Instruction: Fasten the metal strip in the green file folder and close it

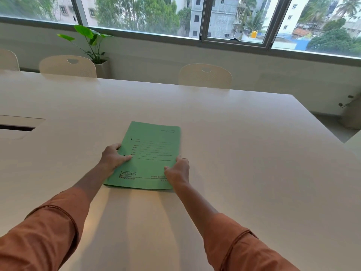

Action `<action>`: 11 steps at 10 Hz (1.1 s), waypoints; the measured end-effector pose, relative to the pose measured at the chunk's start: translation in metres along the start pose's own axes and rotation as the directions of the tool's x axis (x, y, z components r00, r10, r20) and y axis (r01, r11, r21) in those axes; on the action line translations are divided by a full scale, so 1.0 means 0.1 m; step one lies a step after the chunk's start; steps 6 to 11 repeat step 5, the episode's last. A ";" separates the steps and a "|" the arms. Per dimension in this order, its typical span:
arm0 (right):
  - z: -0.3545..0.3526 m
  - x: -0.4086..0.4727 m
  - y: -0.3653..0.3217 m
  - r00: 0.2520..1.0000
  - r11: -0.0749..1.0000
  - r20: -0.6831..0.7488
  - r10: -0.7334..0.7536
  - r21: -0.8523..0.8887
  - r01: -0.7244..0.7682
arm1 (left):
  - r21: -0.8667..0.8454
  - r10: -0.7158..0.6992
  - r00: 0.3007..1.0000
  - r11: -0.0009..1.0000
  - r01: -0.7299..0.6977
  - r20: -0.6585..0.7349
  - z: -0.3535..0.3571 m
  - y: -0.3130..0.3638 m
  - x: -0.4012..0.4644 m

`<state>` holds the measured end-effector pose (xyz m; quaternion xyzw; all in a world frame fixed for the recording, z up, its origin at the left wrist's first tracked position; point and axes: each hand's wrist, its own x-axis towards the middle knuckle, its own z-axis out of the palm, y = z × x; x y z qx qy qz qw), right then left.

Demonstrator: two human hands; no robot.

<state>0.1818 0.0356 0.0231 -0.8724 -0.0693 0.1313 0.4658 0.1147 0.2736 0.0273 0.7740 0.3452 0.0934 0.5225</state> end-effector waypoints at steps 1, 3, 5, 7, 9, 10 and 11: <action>0.01 -0.03 -0.01 1.000 0.999 0.004 -0.006 -0.047 0.007 | 0.184 0.020 0.999 0.983 -0.013 -0.036 0.05 -0.02 0.04; 0.08 -0.19 0.08 0.993 0.943 -0.012 -0.117 -0.315 0.107 | 0.688 0.085 0.996 0.724 -0.052 -0.014 0.29 -0.08 -0.11; -0.16 -0.19 0.30 0.952 0.884 0.060 -0.300 -0.358 0.301 | 0.676 0.325 0.946 0.699 -0.232 -0.011 0.63 -0.18 -0.39; -0.16 -0.19 0.30 0.952 0.884 0.060 -0.300 -0.358 0.301 | 0.676 0.325 0.946 0.699 -0.232 -0.011 0.63 -0.18 -0.39; -0.16 -0.19 0.30 0.952 0.884 0.060 -0.300 -0.358 0.301 | 0.676 0.325 0.946 0.699 -0.232 -0.011 0.63 -0.18 -0.39; -0.16 -0.19 0.30 0.952 0.884 0.060 -0.300 -0.358 0.301 | 0.676 0.325 0.946 0.699 -0.232 -0.011 0.63 -0.18 -0.39; -0.16 -0.19 0.30 0.952 0.884 0.060 -0.300 -0.358 0.301 | 0.676 0.325 0.946 0.699 -0.232 -0.011 0.63 -0.18 -0.39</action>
